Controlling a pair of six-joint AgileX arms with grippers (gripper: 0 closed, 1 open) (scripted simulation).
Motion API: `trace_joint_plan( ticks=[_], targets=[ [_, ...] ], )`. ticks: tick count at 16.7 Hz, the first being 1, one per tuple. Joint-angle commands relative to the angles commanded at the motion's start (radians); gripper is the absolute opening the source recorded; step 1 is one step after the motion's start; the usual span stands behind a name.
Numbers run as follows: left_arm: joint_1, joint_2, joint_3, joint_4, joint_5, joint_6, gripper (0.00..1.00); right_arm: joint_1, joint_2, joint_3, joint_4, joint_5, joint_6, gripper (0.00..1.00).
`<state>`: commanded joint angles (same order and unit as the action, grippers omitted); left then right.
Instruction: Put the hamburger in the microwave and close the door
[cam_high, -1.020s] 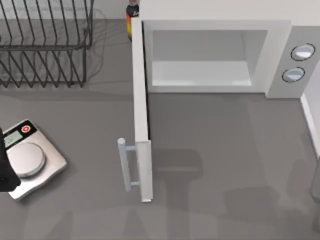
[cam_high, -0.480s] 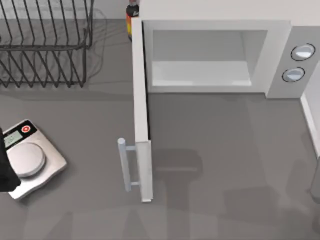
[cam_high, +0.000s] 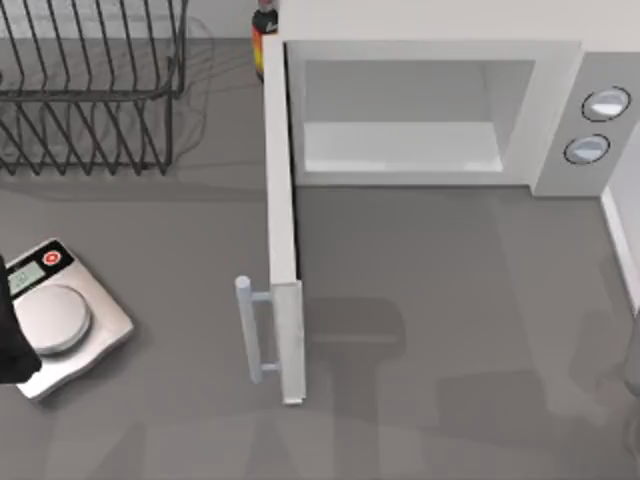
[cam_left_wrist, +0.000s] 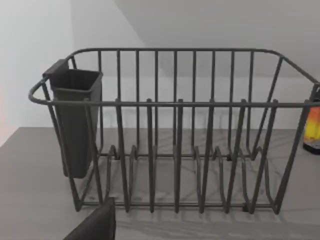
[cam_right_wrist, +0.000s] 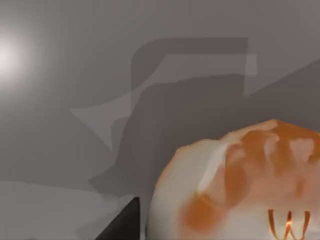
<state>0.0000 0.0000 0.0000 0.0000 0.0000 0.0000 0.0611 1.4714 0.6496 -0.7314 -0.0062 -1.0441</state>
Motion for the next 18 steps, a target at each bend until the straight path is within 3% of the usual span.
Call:
trace_joint_plan(
  ticks=[9, 18],
  targets=[
    [0.0, 0.0, 0.0, 0.0, 0.0, 0.0, 1.0, -0.006, -0.149, 0.244, -0.412, 0.0, -0.003, 0.0],
    [0.0, 0.0, 0.0, 0.0, 0.0, 0.0, 1.0, 0.023, -0.117, 0.276, -0.365, 0.027, 0.045, 0.0]
  ],
)
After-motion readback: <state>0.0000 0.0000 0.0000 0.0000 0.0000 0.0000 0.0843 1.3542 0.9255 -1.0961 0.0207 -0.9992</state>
